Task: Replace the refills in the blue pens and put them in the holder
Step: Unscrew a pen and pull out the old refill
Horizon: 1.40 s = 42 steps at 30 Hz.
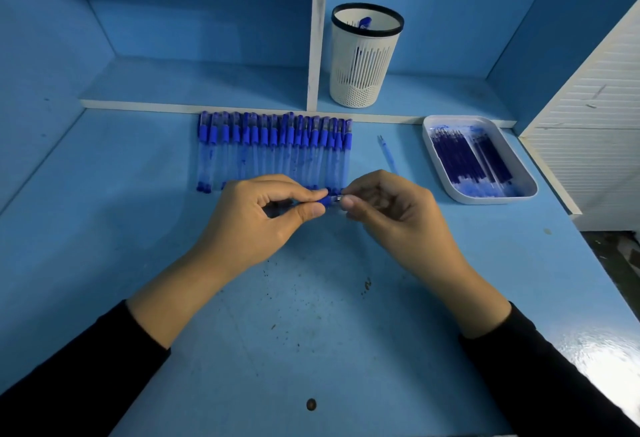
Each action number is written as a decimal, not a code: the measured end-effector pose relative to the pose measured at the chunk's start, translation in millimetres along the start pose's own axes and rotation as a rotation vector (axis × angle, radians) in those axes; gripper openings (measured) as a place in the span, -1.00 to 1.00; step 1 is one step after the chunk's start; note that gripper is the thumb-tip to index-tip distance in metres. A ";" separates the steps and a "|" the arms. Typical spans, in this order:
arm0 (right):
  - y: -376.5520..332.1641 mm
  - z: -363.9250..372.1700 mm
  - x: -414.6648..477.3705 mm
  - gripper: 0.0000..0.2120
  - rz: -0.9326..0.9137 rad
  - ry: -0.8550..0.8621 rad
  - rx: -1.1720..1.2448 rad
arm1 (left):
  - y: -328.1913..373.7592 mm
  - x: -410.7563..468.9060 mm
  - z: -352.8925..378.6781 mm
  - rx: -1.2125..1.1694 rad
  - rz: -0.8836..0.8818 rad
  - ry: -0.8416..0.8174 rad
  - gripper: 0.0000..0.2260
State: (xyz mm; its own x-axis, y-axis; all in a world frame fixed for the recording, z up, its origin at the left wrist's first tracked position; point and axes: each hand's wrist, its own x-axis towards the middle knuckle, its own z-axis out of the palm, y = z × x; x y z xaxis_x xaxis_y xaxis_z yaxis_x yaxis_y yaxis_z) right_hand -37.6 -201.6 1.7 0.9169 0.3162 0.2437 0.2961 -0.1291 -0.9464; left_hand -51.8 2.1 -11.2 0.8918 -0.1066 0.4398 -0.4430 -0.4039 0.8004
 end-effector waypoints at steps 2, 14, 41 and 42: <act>1.6 -0.5 -0.3 -0.90 -0.029 -0.012 -0.001 | 0.4 -0.2 0.3 0.001 0.004 0.005 -0.84; -4.2 -2.2 1.1 -0.80 0.105 -0.050 0.166 | 1.2 0.7 0.2 0.030 0.040 -0.002 -0.82; 5.2 -15.8 1.3 -0.91 0.134 -0.018 -0.309 | -6.9 3.1 -1.9 0.018 -0.026 0.050 -0.83; 5.7 -14.5 0.8 -0.90 0.116 -0.035 -0.368 | -8.1 2.7 -1.3 0.025 -0.029 0.048 -0.83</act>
State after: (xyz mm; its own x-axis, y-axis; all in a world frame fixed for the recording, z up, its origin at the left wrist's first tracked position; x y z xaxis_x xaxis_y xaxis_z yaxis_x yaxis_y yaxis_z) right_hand -31.4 -215.7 -0.4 0.9421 0.3106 0.1266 0.2735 -0.4927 -0.8261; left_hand -45.9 6.3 -16.0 0.8985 -0.0515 0.4360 -0.4143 -0.4286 0.8029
